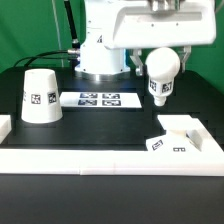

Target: Assemble lamp

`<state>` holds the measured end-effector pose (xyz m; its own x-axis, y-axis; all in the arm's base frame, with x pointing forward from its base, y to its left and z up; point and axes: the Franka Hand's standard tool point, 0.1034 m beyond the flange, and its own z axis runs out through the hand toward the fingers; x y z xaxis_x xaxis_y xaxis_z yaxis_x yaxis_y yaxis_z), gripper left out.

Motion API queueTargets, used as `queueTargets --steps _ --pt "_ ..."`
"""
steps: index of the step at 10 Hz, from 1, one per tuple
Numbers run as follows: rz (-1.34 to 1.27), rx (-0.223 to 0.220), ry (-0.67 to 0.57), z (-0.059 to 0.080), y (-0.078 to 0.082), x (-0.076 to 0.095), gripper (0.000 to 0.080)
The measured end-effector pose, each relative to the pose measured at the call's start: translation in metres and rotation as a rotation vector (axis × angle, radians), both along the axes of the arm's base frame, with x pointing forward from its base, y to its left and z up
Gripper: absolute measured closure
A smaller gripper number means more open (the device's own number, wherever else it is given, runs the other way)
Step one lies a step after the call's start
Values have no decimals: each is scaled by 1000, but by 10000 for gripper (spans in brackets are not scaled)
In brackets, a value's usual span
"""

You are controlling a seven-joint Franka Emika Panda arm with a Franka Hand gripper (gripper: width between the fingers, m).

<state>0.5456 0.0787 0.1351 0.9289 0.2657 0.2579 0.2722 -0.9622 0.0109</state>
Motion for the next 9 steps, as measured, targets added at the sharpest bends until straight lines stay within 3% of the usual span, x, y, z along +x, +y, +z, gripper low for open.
queueTargets --steps 5,9 --pt "4 -2 -8 -6 -1 -6 222" --pt "46 -7 -48 7 4 18 222"
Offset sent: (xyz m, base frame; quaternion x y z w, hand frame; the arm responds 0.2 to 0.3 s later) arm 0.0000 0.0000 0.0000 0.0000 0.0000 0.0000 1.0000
